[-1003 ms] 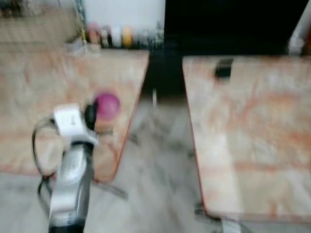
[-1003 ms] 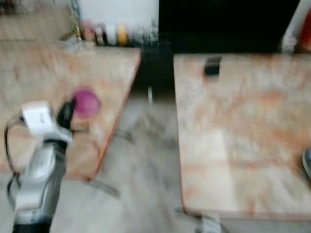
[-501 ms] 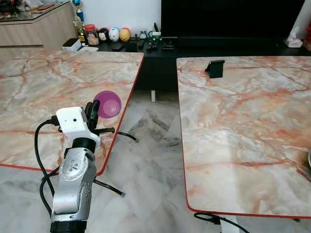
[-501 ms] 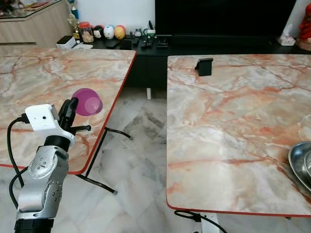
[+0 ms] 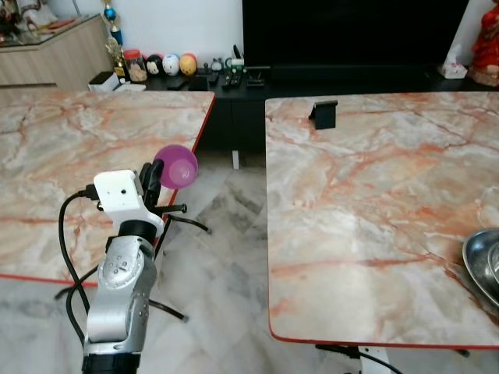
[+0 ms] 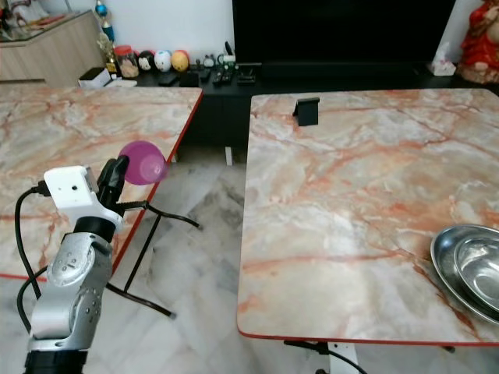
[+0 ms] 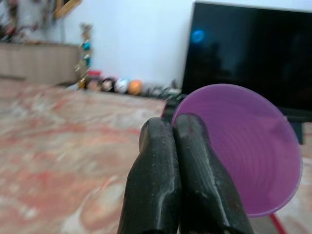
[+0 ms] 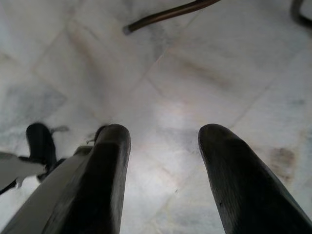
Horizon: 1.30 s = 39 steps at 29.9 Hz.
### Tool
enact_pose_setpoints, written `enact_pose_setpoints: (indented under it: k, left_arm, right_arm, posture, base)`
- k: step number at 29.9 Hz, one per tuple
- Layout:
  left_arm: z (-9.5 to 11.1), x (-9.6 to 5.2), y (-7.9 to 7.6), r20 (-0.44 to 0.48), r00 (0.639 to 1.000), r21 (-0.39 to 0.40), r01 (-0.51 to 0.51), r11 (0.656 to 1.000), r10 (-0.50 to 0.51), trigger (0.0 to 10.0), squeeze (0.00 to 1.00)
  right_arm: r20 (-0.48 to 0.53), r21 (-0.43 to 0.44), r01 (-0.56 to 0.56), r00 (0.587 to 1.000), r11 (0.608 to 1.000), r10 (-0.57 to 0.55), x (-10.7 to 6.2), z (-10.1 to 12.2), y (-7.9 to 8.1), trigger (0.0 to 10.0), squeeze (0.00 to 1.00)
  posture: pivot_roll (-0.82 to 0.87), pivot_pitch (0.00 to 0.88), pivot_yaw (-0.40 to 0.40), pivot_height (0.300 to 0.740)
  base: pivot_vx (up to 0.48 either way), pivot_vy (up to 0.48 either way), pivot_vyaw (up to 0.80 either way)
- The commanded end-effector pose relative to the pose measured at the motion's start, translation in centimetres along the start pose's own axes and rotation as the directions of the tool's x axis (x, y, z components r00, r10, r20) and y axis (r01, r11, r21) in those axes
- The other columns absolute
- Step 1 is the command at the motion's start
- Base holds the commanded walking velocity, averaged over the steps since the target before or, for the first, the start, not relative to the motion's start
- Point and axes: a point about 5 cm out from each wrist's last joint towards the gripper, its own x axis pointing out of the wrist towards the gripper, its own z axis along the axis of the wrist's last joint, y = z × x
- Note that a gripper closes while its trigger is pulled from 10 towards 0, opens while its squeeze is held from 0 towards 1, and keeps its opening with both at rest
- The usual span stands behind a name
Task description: Setting the table
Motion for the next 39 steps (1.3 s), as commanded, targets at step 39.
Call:
enact_pose_setpoints:
  k: [39]
  left_arm:
    - [0.73,0.56,-0.04,0.035,0.999,0.007,0.024,1.000,-0.024,10.0,0.00]
  right_arm:
    - [0.059,0.027,-0.022,0.998,0.999,0.021,-0.03,0.26,0.01,10.0,0.00]
  posture:
    - [-0.06,0.000,0.039,0.740]
  base:
    - [0.000,-0.343,-0.07]
